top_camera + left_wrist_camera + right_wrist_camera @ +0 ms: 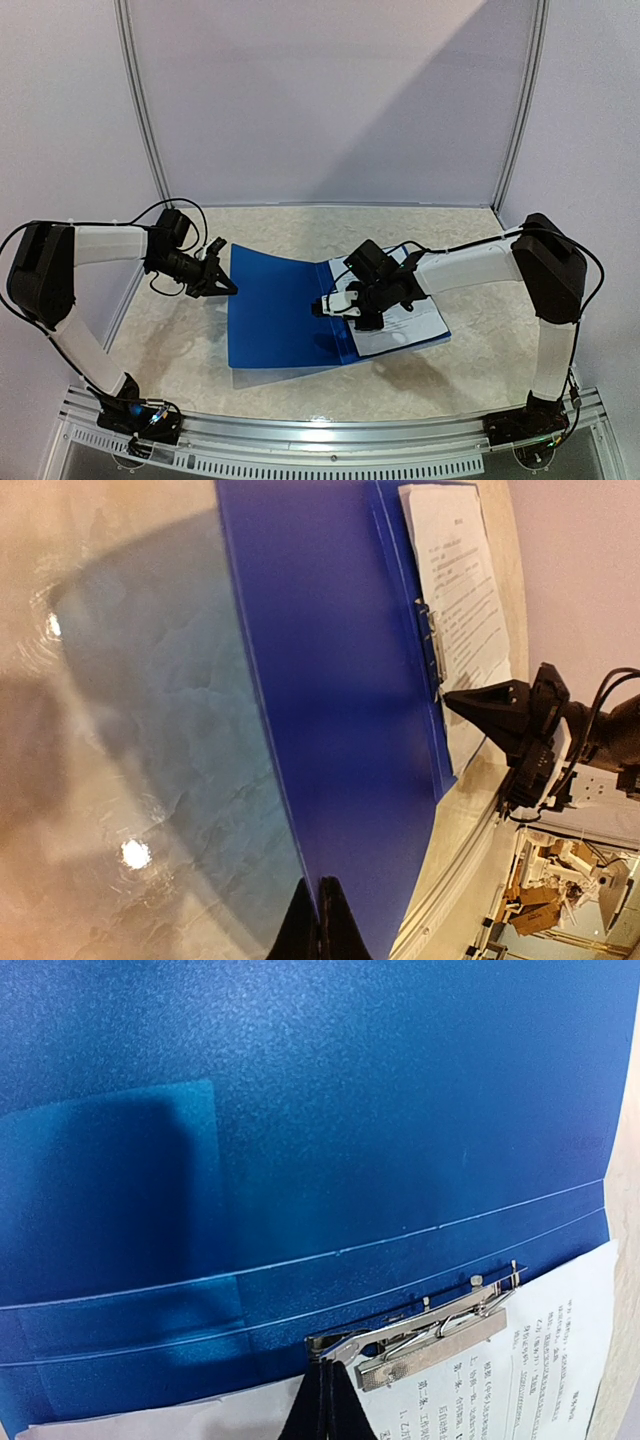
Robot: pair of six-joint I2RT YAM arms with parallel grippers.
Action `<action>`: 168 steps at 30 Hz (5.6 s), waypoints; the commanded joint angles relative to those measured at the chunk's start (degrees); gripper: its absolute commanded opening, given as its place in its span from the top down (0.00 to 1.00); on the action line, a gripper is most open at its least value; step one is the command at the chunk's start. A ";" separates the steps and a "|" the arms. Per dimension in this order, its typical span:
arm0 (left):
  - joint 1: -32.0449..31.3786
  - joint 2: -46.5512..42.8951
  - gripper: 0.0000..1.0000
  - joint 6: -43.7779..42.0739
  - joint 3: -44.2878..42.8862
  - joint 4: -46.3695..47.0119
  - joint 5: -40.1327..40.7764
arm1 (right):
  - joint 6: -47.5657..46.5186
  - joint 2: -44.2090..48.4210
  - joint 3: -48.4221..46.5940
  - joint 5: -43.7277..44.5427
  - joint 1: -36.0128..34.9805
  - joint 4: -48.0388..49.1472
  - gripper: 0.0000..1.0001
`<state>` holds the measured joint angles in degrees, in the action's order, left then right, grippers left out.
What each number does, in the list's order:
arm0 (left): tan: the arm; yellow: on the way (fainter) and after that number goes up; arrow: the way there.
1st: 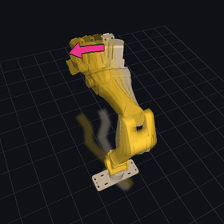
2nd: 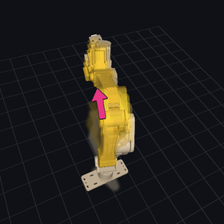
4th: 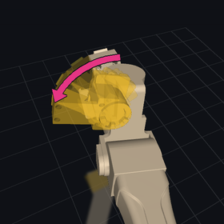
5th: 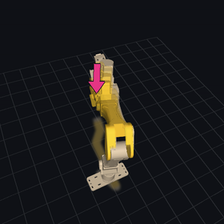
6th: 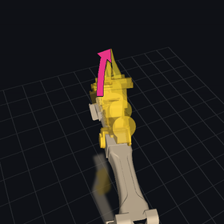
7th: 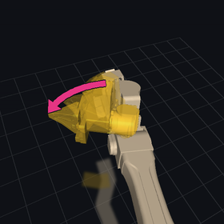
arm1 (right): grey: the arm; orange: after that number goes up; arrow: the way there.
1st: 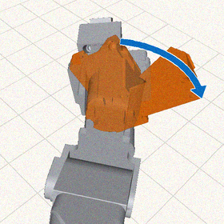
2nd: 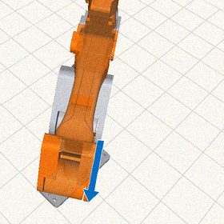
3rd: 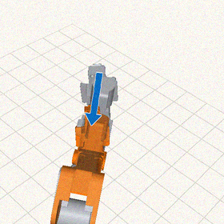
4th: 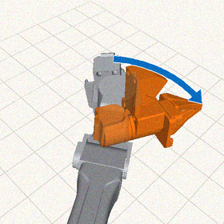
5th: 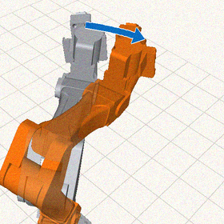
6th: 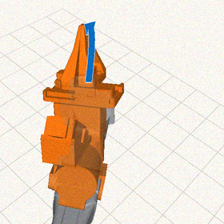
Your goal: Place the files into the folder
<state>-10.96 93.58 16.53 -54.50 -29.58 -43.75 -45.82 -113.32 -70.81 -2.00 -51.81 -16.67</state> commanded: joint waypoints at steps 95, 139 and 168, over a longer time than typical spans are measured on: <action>-2.88 -5.60 0.47 -3.86 -0.72 1.20 -7.28 | 64.08 0.67 1.48 7.06 26.95 -24.75 0.83; -26.57 28.25 0.02 -21.27 -40.13 -21.69 -8.92 | 78.67 12.17 6.82 1.39 17.94 -16.18 0.79; 20.68 -19.97 0.00 -25.38 11.85 20.46 32.23 | 72.10 55.64 30.95 32.10 41.11 -0.91 0.01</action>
<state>7.88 76.99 -9.52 -50.39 -22.98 -15.22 23.90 -58.43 -42.30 25.47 -10.81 -21.26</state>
